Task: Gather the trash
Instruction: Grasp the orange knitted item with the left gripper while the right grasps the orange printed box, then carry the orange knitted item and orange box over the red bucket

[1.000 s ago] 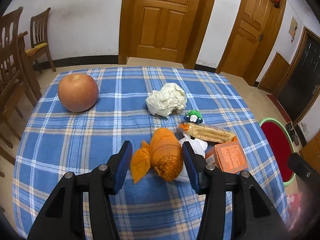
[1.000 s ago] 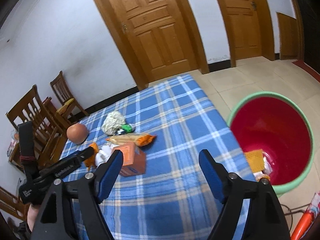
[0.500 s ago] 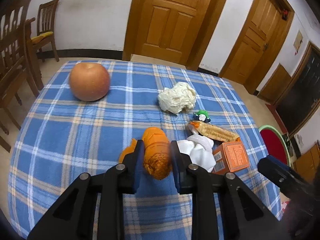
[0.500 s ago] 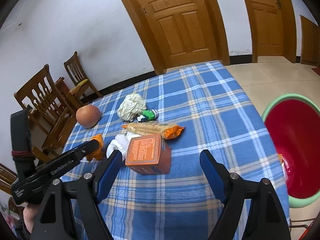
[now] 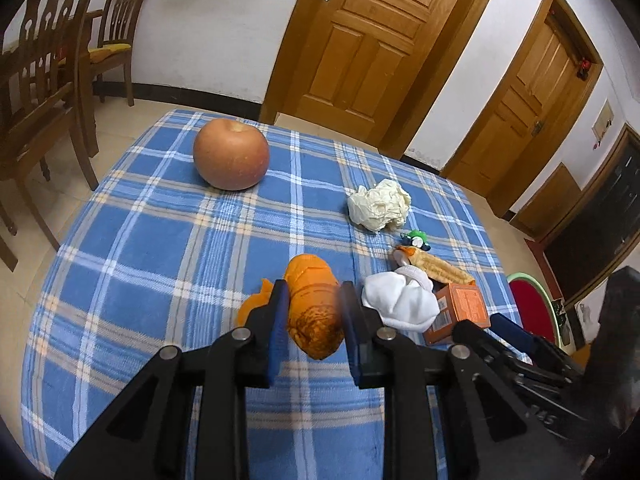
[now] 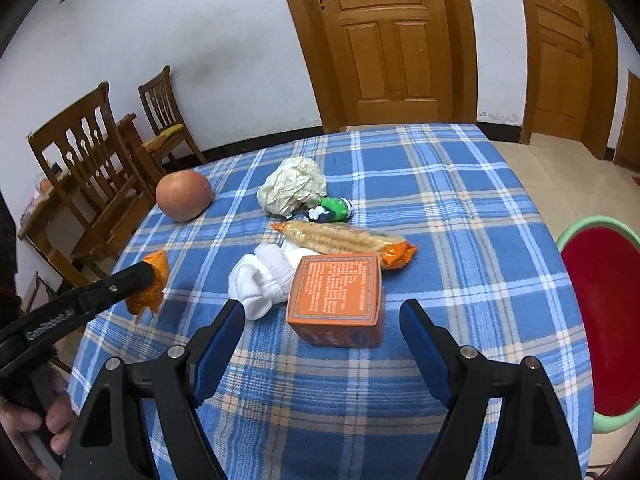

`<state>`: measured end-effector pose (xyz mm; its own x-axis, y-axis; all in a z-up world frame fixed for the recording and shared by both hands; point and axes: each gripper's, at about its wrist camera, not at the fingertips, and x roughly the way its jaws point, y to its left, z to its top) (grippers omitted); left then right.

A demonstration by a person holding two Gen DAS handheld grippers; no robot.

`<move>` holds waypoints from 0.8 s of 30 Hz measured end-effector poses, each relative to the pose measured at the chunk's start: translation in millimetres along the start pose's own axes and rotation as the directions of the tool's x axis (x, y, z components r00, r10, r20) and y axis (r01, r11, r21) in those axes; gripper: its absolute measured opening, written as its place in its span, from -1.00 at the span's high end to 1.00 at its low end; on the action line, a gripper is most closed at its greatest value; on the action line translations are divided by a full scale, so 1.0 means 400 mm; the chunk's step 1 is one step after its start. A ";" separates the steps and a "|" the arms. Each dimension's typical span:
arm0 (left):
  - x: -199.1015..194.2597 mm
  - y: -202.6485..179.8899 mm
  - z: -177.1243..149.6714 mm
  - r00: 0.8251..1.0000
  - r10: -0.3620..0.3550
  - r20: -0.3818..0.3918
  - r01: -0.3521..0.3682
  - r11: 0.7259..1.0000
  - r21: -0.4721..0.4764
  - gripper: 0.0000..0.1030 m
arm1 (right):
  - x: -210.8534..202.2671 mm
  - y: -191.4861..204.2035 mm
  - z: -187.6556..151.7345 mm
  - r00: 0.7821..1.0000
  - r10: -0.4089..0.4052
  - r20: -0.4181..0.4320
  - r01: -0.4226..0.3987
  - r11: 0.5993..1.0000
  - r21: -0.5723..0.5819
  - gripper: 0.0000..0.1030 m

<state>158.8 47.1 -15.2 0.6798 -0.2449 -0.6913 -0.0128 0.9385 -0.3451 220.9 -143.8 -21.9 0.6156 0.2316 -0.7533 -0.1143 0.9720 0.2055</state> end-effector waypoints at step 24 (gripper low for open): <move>-0.064 -0.136 -0.045 0.994 -0.112 0.008 0.111 0.990 0.087 0.51 | -0.148 -0.067 -0.064 0.996 -0.063 0.056 0.061 0.997 0.049 -0.03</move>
<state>129.0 -2.0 9.6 0.6831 -0.3468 -0.6428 0.1268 0.9230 -0.3632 167.5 -182.5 1.3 0.6644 0.1670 -0.7285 -0.0382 0.9810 0.1901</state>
